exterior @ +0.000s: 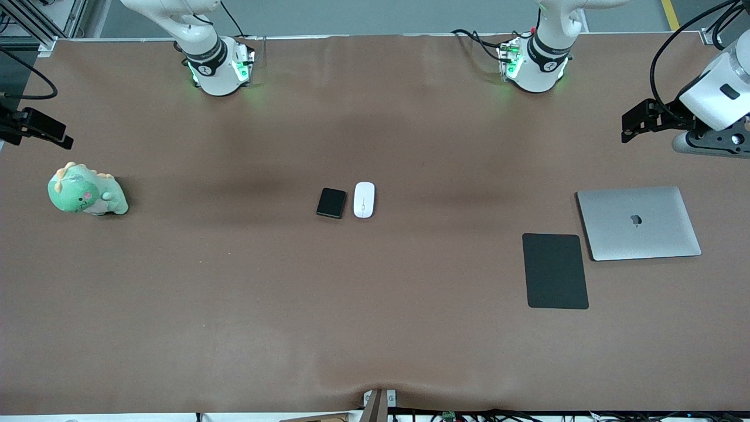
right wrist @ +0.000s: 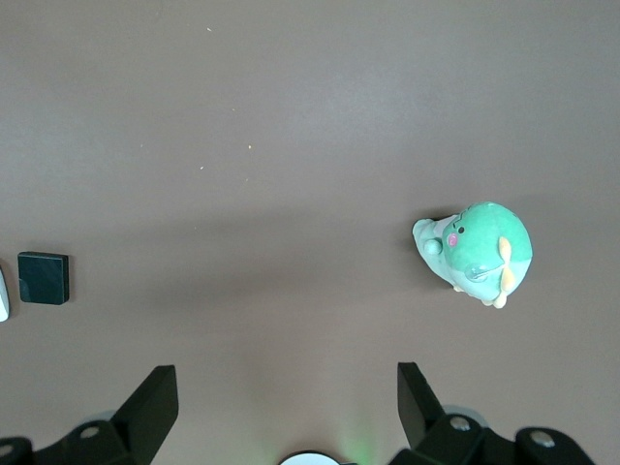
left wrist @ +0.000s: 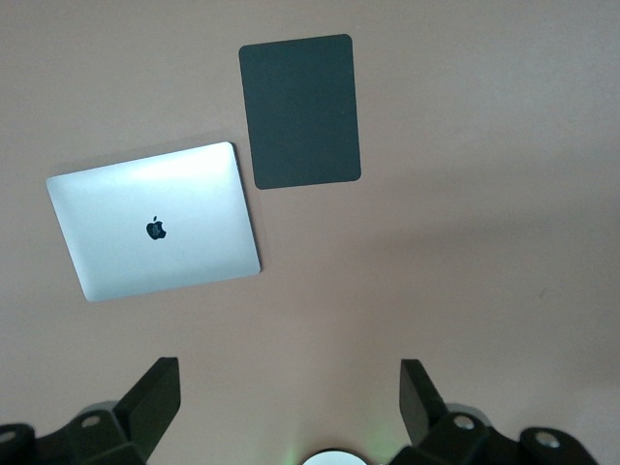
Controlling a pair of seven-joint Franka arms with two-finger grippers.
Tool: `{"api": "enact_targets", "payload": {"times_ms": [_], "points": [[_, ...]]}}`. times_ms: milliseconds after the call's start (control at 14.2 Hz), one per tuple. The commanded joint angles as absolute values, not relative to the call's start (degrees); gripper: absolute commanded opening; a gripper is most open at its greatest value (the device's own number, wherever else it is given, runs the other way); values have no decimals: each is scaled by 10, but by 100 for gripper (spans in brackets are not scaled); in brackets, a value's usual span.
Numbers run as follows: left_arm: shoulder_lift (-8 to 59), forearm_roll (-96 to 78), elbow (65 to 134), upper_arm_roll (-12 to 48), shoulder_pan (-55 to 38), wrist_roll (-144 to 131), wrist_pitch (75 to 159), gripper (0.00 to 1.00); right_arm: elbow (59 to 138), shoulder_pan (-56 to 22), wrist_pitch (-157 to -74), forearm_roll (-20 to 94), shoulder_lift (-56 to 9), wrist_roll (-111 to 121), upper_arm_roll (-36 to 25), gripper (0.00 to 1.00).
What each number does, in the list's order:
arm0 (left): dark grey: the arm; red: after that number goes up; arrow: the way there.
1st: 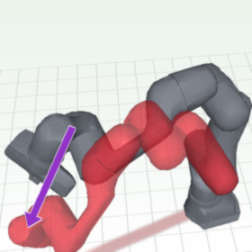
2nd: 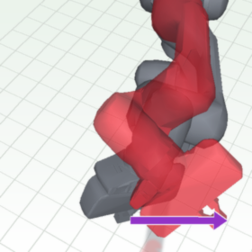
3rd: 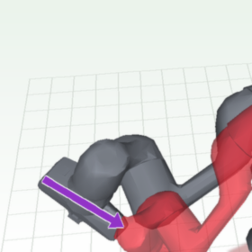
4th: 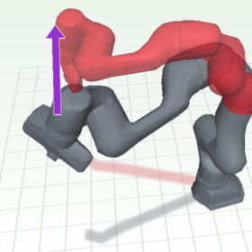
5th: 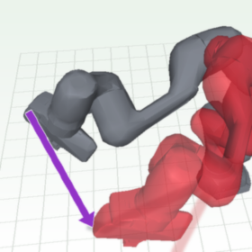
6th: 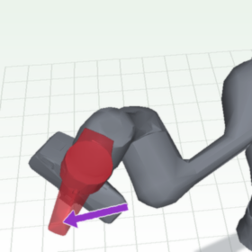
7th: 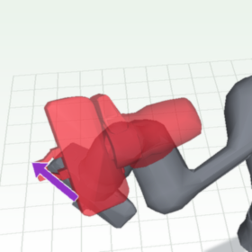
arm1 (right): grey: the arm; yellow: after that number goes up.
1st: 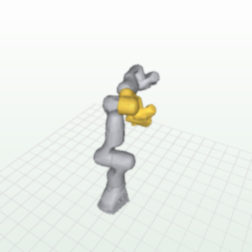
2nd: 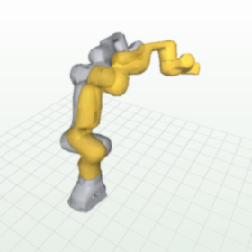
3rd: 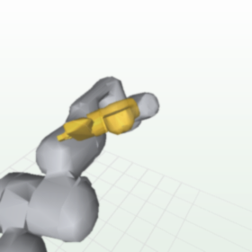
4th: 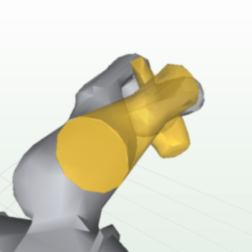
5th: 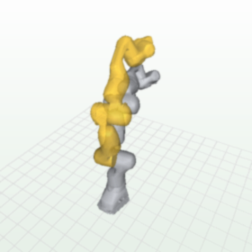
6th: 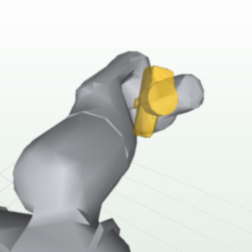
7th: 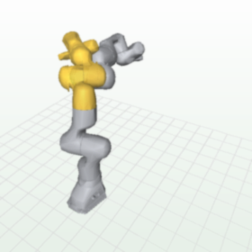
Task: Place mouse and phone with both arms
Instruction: 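Reach the left gripper toward the white mouse beside the phone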
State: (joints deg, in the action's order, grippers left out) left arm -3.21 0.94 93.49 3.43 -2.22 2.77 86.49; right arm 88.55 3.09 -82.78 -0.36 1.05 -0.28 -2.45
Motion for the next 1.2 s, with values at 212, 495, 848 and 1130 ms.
{"api": "enact_targets", "payload": {"times_ms": [212,495,848,1130], "points": [[-25,8,921,34,-21,25,854,100,852,41,-814,6,-4,7,-20,100],[17,0,917,36,-30,17,854,100,817,43,-804,6,-28,44,-19,100],[45,-1,910,113,-63,-68,858,100,810,44,-795,4,-38,67,-21,100],[144,-18,850,148,-127,-151,874,100,810,44,-797,5,-46,66,-23,100]]}}
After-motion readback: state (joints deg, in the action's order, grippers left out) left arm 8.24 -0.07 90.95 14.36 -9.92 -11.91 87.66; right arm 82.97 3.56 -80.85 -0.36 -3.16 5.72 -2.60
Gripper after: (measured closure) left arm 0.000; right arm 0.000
